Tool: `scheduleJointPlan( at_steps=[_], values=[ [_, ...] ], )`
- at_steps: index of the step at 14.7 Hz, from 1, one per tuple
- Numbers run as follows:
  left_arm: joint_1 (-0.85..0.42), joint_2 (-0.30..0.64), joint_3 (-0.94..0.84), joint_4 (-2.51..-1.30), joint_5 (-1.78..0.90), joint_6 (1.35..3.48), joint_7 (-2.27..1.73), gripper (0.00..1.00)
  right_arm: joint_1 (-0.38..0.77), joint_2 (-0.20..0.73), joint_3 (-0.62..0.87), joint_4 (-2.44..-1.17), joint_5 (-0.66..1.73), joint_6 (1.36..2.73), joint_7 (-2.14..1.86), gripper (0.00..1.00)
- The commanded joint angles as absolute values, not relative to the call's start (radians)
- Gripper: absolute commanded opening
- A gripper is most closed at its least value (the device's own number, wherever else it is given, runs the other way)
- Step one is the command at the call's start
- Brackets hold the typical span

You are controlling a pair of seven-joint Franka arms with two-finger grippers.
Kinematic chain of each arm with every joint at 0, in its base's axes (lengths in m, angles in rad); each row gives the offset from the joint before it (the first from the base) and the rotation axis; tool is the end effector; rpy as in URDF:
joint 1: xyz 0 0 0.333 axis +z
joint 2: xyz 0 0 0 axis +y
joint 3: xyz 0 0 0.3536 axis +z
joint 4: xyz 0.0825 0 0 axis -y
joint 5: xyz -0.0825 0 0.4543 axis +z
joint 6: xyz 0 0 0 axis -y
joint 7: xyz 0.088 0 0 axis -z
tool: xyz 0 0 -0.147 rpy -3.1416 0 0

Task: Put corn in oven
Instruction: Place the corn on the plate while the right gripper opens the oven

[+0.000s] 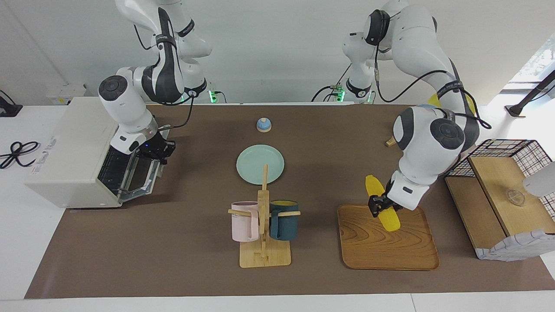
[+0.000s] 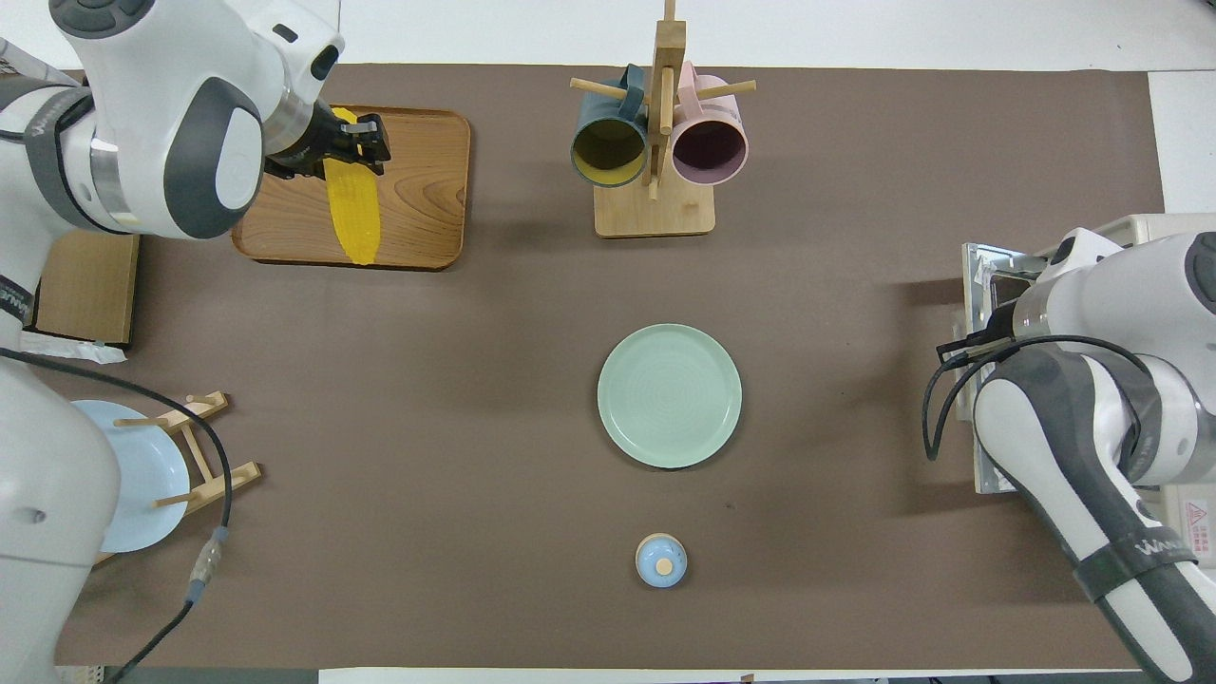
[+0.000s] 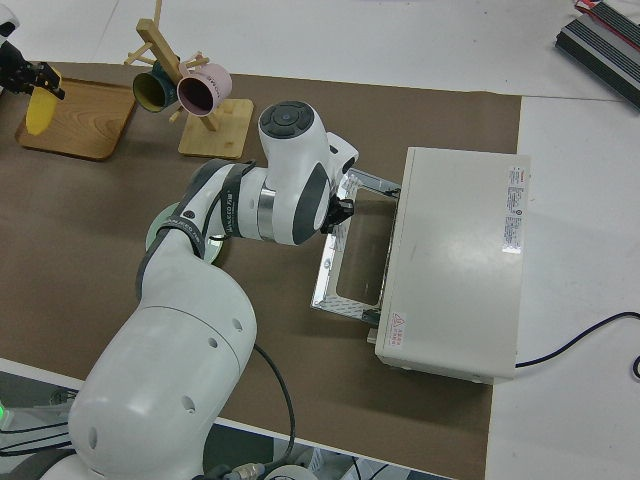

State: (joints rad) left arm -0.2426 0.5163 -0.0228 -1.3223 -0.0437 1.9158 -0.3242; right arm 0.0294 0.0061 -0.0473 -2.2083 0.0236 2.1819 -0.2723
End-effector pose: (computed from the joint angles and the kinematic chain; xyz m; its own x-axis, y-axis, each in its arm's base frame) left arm 0.7768 -0.2126 0.4196 0.9954 0.0773 0.0558 0.0730 -0.9945 0.0750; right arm 0.5807 -0.0087 0.3297 0.9708 0.2385 -0.0264 0.2378 -0.9709 -0.0267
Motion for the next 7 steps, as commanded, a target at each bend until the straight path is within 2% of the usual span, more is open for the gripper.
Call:
scheduleJointPlan(
  at_steps=[1,3,7],
  values=[
    [-0.294,0.281,-0.015,-1.610,-0.038,1.921,-0.391,0.00,0.005,0.023,-0.072,-2.266,-0.020,2.285,-0.290,0.00],
    [-0.365,0.195,-0.015,-1.725,-0.051,1.930,-0.458,0.00,0.005,0.034,-0.072,-2.275,-0.020,2.299,-0.290,0.00],
    [-0.518,0.129,-0.015,-1.874,-0.052,2.029,-0.609,0.00,0.008,0.028,-0.072,-2.307,-0.020,2.325,-0.288,0.00]
  ],
)
